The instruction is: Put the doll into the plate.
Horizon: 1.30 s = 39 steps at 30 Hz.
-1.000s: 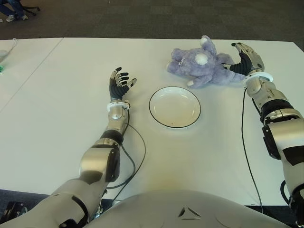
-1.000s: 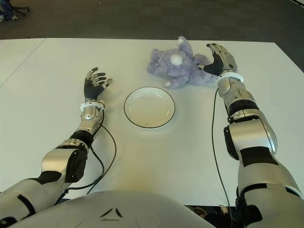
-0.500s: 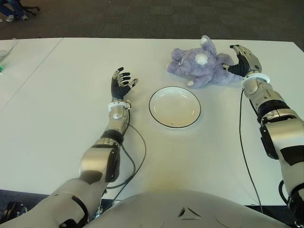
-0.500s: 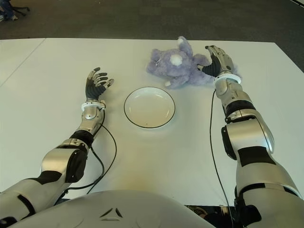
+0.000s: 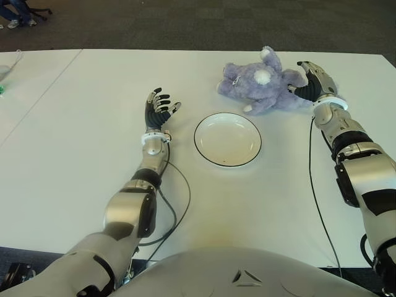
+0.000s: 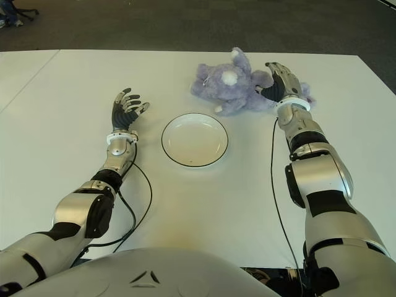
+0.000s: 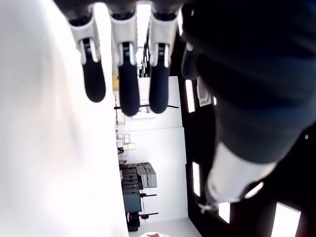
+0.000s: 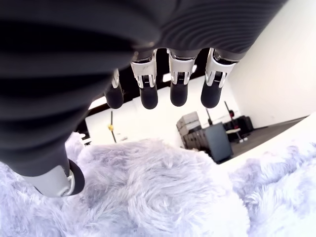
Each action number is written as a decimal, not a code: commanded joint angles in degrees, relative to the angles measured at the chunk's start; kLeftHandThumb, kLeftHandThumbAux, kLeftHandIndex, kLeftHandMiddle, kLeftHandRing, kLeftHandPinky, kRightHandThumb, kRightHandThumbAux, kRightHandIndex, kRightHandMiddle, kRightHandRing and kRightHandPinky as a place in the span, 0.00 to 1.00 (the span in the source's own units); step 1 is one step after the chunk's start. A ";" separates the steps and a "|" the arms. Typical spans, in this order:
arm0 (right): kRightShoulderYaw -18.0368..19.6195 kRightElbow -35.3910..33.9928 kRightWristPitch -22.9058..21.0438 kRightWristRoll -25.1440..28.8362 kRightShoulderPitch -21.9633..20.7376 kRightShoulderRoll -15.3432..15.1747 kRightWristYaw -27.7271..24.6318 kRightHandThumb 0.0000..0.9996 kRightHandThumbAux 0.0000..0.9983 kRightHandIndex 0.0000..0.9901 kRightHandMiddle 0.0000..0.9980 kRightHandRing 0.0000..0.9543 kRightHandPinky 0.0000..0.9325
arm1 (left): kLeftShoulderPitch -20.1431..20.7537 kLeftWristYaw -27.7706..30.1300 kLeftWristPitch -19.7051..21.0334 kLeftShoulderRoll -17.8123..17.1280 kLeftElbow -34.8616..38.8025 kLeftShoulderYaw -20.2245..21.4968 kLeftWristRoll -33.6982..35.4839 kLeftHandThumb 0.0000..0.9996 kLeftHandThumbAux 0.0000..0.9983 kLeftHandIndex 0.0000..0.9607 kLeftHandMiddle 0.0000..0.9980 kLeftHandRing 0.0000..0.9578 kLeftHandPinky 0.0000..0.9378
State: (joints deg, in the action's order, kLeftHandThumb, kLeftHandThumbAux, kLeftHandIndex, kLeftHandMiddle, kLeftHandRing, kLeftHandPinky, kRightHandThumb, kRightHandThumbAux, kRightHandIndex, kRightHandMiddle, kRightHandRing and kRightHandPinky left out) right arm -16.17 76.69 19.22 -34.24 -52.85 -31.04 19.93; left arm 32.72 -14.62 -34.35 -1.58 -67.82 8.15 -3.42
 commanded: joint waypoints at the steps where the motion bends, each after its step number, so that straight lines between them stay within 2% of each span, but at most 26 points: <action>1: 2.09 1.51 -1.44 2.87 1.19 4.07 -1.32 0.45 0.62 0.01 0.00 0.00 0.08 | -11.84 -1.54 7.53 3.58 -9.44 -0.78 -1.62 0.01 0.80 0.19 0.33 0.36 0.35; 6: 3.42 2.04 -2.39 4.21 3.46 7.09 -1.70 0.43 0.63 0.00 0.00 0.00 0.06 | -11.92 -2.81 8.08 3.41 -9.53 -1.65 -2.53 0.00 0.77 0.18 0.32 0.36 0.34; 21: 4.36 2.26 -2.33 4.37 4.21 7.96 -3.80 0.49 0.60 0.00 0.00 0.01 0.15 | -12.17 -2.15 8.05 4.04 -9.38 -1.23 -2.34 0.00 0.75 0.18 0.33 0.37 0.36; 28: 4.69 2.37 -2.39 4.44 4.86 8.59 -3.99 0.50 0.61 0.00 0.00 0.01 0.14 | -12.49 -2.76 7.64 3.98 -9.42 -1.87 -3.14 0.00 0.70 0.17 0.32 0.36 0.36; 39: 5.12 2.72 -3.49 4.64 6.69 10.94 -4.33 0.47 0.62 0.00 0.00 0.00 0.12 | -12.81 -2.13 7.26 4.27 -9.41 -1.47 -2.66 0.00 0.68 0.17 0.32 0.36 0.36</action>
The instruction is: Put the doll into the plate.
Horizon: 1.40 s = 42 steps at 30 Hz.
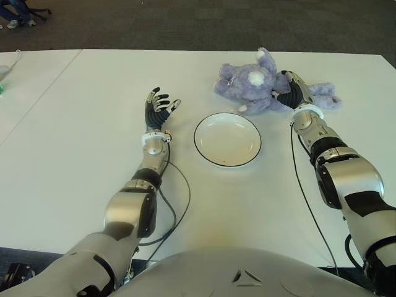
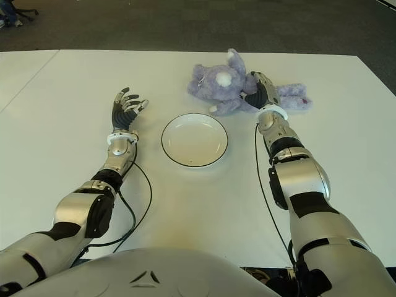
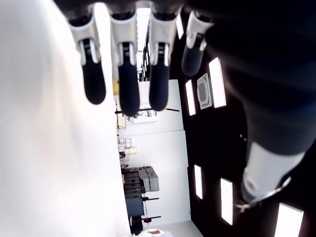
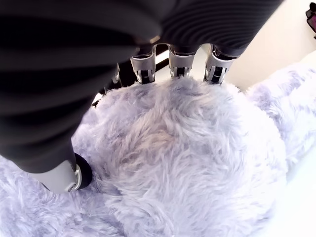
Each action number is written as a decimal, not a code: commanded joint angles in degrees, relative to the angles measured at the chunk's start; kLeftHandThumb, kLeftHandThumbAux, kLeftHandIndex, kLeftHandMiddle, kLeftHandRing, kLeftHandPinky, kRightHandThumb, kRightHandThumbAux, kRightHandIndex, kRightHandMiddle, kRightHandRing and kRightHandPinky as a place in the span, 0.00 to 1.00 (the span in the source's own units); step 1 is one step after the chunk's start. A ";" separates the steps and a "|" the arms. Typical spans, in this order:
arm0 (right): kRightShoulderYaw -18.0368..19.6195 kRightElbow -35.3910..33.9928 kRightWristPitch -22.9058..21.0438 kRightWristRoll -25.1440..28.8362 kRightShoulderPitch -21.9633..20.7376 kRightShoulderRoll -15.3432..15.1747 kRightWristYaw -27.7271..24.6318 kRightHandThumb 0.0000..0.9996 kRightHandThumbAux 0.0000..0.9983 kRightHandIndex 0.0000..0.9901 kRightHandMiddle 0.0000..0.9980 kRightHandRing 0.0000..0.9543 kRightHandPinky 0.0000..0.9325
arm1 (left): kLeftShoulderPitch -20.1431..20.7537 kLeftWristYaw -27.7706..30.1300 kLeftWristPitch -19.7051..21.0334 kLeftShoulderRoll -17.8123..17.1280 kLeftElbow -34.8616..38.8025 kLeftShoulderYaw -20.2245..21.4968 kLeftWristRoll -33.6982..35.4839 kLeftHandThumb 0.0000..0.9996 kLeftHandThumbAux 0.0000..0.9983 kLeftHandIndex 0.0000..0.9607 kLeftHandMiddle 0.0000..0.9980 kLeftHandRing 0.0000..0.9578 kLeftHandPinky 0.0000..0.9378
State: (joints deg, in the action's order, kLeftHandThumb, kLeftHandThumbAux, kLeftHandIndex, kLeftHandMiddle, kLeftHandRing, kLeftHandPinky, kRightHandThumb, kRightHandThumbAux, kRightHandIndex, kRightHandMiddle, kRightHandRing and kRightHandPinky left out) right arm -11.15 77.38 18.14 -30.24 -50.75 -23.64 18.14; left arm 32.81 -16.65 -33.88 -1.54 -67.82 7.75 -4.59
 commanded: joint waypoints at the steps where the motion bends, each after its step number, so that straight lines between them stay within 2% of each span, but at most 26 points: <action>1: 0.04 2.04 -2.48 0.54 4.72 3.66 -2.64 0.47 0.62 0.00 0.00 0.00 0.12 | -12.93 -0.12 6.79 4.25 -9.40 -1.05 -1.48 0.00 0.68 0.17 0.32 0.36 0.36; 5: -0.11 2.08 -2.68 0.22 5.16 3.99 -2.82 0.46 0.62 0.00 0.00 0.00 0.09 | -13.09 -0.09 6.73 4.30 -9.37 -0.86 -1.26 0.00 0.67 0.17 0.32 0.36 0.36; 10: -0.03 2.13 -2.82 0.18 5.49 4.19 -3.36 0.39 0.62 0.02 0.00 0.00 0.04 | -13.32 -0.18 6.58 4.33 -9.28 -0.80 -1.19 0.00 0.64 0.17 0.31 0.35 0.35; 15: 0.55 2.09 -2.42 0.71 5.57 3.96 -4.70 0.37 0.64 0.05 0.00 0.00 0.05 | -13.42 -0.23 6.48 4.29 -9.26 -0.79 -1.20 0.00 0.64 0.17 0.31 0.35 0.34; 17: 1.06 2.01 -1.92 1.22 5.52 3.58 -5.68 0.36 0.66 0.09 0.03 0.06 0.17 | -13.42 0.03 6.53 4.27 -9.28 -0.65 -1.06 0.00 0.63 0.18 0.31 0.35 0.34; 19: 1.69 1.89 -1.29 1.85 5.47 3.09 -6.92 0.36 0.66 0.10 0.04 0.07 0.21 | -13.45 0.35 6.59 4.25 -9.31 -0.49 -0.88 0.00 0.63 0.18 0.31 0.35 0.34; 20: 2.01 1.83 -0.99 2.17 5.46 2.85 -7.54 0.36 0.67 0.13 0.08 0.13 0.28 | -13.47 0.50 6.62 4.24 -9.32 -0.41 -0.80 0.00 0.63 0.18 0.31 0.35 0.34; 24: 2.93 1.59 0.01 3.44 5.39 2.01 -9.76 0.35 0.69 0.18 0.14 0.20 0.36 | -13.53 1.01 6.69 4.18 -9.36 -0.12 -0.54 0.00 0.63 0.18 0.32 0.36 0.34; 25: 1.97 1.77 -1.18 2.35 5.40 2.63 -9.03 0.35 0.70 0.18 0.15 0.21 0.37 | -13.60 0.78 6.41 4.24 -9.29 -0.07 -0.51 0.00 0.63 0.18 0.32 0.36 0.34; 27: 0.41 2.08 -2.97 0.52 5.99 2.95 -8.37 0.64 0.72 0.38 0.31 0.39 0.46 | -13.68 0.74 6.05 4.30 -9.21 0.14 -0.30 0.00 0.63 0.18 0.31 0.35 0.36; 28: -0.07 2.19 -3.45 -0.04 6.42 2.74 -8.44 0.67 0.72 0.41 0.44 0.51 0.57 | -13.71 0.88 5.97 4.31 -9.19 0.27 -0.16 0.00 0.62 0.18 0.31 0.35 0.35; 29: -0.48 2.29 -3.73 -0.51 7.19 2.04 -8.95 0.68 0.72 0.42 0.46 0.53 0.60 | -13.68 1.30 6.04 4.29 -9.21 0.49 0.08 0.00 0.62 0.18 0.31 0.35 0.35; 30: -0.75 2.36 -3.93 -0.82 7.69 1.59 -9.29 0.69 0.71 0.43 0.58 0.64 0.71 | -13.66 1.58 6.09 4.27 -9.22 0.64 0.24 0.00 0.62 0.17 0.31 0.35 0.34; 32: -1.37 2.42 -4.62 -1.33 7.71 1.37 -10.41 0.69 0.71 0.44 0.64 0.68 0.75 | -13.74 1.58 5.95 4.31 -9.19 0.73 0.32 0.00 0.61 0.17 0.31 0.35 0.33; 35: -2.60 2.54 -6.49 -2.00 7.31 1.27 -12.03 0.70 0.71 0.44 0.67 0.71 0.78 | -13.95 1.24 5.41 4.40 -9.09 0.66 0.20 0.00 0.61 0.17 0.31 0.34 0.33; 36: -3.01 2.58 -7.16 -2.24 7.23 1.21 -12.50 0.70 0.71 0.44 0.70 0.74 0.82 | -13.98 1.14 5.26 4.44 -9.07 0.64 0.16 0.00 0.60 0.17 0.31 0.34 0.32; 42: -3.69 2.20 -8.58 -1.56 7.59 0.67 -13.45 0.71 0.71 0.44 0.77 0.80 0.87 | -14.31 0.96 4.68 4.62 -8.93 0.53 0.07 0.00 0.59 0.17 0.30 0.33 0.29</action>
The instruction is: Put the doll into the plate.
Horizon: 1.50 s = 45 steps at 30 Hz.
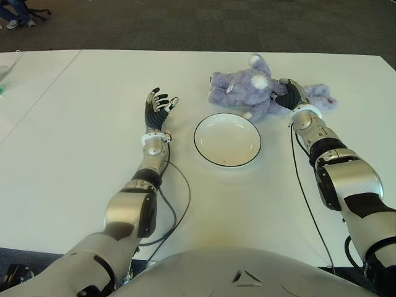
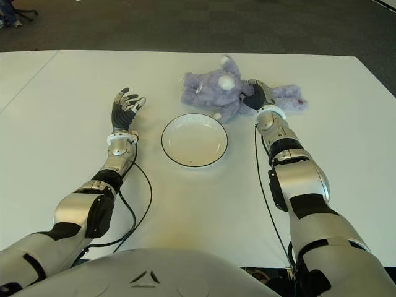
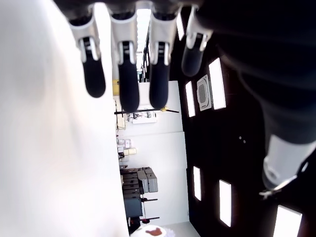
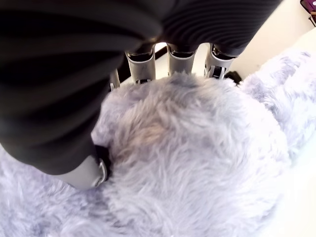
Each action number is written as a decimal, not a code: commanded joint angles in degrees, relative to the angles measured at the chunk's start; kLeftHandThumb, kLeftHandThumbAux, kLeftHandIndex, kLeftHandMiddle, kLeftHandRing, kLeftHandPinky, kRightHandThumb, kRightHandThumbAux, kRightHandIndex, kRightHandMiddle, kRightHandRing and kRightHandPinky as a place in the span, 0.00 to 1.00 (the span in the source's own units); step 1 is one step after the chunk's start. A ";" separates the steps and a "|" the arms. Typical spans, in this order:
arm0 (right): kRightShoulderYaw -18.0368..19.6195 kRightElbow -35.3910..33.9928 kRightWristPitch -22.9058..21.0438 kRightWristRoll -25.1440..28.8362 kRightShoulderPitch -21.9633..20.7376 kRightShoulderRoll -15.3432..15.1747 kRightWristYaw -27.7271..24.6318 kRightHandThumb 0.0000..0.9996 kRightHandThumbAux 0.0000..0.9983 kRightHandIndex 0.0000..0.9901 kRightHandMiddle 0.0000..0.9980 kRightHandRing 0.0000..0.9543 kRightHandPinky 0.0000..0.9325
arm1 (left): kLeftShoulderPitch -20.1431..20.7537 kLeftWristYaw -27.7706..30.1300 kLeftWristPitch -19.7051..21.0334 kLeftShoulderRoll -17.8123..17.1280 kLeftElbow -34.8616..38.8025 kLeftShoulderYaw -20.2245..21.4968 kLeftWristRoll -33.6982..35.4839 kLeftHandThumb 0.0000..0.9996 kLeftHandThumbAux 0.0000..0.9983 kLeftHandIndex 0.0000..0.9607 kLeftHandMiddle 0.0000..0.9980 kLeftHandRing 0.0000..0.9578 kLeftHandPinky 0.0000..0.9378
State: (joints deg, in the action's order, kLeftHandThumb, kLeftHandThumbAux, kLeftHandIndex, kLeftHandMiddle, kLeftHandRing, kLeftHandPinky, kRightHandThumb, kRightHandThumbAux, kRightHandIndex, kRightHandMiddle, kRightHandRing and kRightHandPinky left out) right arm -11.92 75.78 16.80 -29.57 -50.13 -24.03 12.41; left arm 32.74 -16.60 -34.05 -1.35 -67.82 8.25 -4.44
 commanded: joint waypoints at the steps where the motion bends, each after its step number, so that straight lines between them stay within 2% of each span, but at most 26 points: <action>1: -2.81 3.81 -7.51 -1.94 6.94 1.08 -7.61 0.71 0.71 0.44 0.77 0.80 0.87 | -14.28 0.89 4.81 4.45 -8.92 0.04 -0.07 0.00 0.58 0.17 0.30 0.32 0.29; 11: -1.34 3.72 -8.58 -0.08 6.12 0.35 -7.03 0.71 0.71 0.44 0.80 0.83 0.86 | -14.43 1.44 4.90 4.51 -8.90 0.79 0.70 0.00 0.57 0.17 0.30 0.32 0.31; 29: -0.46 3.18 -6.49 0.62 4.88 -3.06 -5.13 0.70 0.72 0.44 0.79 0.82 0.84 | -14.45 3.11 4.13 4.81 -8.94 1.85 1.70 0.00 0.59 0.18 0.29 0.32 0.30; 41: -0.31 2.90 -5.40 0.75 4.96 -5.05 -3.91 0.70 0.72 0.44 0.79 0.82 0.85 | -14.50 2.96 4.42 4.78 -9.04 1.94 1.09 0.00 0.56 0.17 0.29 0.32 0.31; 45: -0.30 2.39 -3.61 0.83 5.89 -6.92 -3.38 0.70 0.72 0.44 0.79 0.82 0.84 | -14.74 3.08 3.99 4.69 -8.98 1.88 1.04 0.00 0.56 0.18 0.30 0.32 0.31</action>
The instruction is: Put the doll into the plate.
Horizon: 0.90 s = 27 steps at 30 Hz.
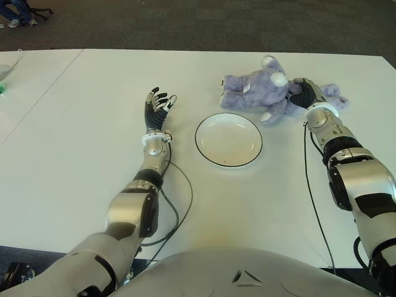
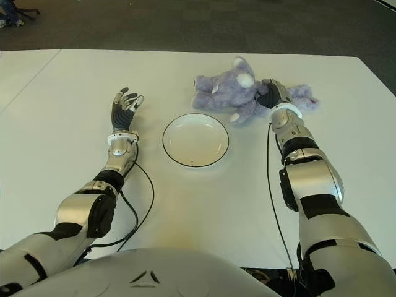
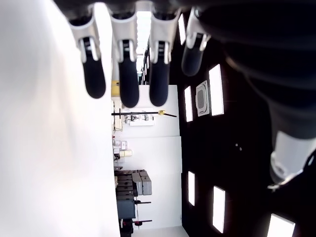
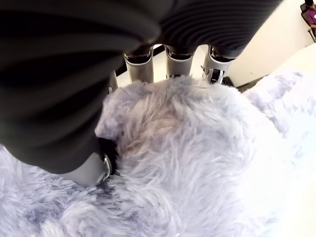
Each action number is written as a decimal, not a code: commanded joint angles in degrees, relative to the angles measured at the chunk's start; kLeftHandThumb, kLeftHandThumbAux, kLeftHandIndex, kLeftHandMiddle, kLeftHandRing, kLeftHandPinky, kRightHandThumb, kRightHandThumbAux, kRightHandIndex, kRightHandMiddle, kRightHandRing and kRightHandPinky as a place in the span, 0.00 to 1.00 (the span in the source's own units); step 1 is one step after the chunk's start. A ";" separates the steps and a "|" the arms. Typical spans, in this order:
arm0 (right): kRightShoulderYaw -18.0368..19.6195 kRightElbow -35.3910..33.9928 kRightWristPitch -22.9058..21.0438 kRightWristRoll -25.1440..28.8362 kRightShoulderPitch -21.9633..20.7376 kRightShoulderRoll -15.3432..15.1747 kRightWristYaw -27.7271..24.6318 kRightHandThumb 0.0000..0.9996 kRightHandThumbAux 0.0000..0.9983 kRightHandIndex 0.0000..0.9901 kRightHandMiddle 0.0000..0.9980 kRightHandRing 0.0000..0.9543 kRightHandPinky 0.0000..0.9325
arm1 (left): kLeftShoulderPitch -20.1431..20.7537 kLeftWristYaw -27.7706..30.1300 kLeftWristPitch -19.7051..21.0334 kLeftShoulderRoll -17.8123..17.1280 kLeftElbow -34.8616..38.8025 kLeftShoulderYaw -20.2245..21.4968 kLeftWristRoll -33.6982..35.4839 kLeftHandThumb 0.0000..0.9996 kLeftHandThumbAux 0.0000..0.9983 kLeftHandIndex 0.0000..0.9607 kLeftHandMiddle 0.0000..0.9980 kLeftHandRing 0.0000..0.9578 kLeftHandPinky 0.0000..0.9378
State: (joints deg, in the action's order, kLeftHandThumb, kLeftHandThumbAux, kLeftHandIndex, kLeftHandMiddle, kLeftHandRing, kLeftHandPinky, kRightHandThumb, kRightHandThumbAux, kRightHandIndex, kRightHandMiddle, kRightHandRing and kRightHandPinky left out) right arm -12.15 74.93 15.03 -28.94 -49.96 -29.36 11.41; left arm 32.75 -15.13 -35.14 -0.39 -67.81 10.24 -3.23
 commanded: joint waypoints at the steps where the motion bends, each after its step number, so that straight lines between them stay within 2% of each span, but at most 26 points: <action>1: -0.09 3.06 -1.20 0.22 6.07 -2.19 -2.26 0.70 0.72 0.44 0.79 0.82 0.84 | -14.81 1.68 4.98 3.69 -8.96 -0.11 -0.16 0.00 0.56 0.18 0.30 0.32 0.32; 9: -1.08 1.34 5.12 -0.46 10.41 -6.80 -0.94 0.70 0.72 0.44 0.79 0.82 0.85 | -15.06 1.54 4.99 3.65 -8.92 -0.30 -0.34 0.00 0.56 0.18 0.31 0.33 0.31; 13: -1.06 -1.41 10.59 0.01 13.68 -9.64 -0.95 0.70 0.72 0.44 0.80 0.83 0.86 | -15.20 1.71 4.86 3.57 -8.91 -0.52 -0.55 0.00 0.56 0.18 0.31 0.32 0.30; 20: -0.62 -6.84 17.37 1.60 19.01 -12.82 -2.72 0.71 0.72 0.44 0.80 0.83 0.86 | -15.33 1.95 4.44 3.43 -8.81 -0.47 -0.48 0.00 0.59 0.19 0.31 0.32 0.29; 23: 0.07 -9.84 20.71 3.27 22.15 -14.39 -4.60 0.71 0.72 0.44 0.80 0.83 0.85 | -15.33 2.15 4.81 3.00 -8.87 -0.95 -0.98 0.00 0.56 0.18 0.30 0.31 0.28; 27: 0.87 -12.17 21.98 4.69 23.91 -15.13 -5.92 0.71 0.71 0.44 0.80 0.83 0.85 | -15.22 2.14 4.79 3.04 -8.85 -0.86 -0.85 0.00 0.56 0.17 0.30 0.31 0.29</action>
State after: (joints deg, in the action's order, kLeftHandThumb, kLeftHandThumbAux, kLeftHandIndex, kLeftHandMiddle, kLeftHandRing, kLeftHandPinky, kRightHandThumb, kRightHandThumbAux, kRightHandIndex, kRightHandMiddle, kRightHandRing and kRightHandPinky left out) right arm -10.71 65.28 34.07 -25.37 -33.65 -44.06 11.09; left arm 32.71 -15.12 -35.25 -0.30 -67.78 10.18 -3.25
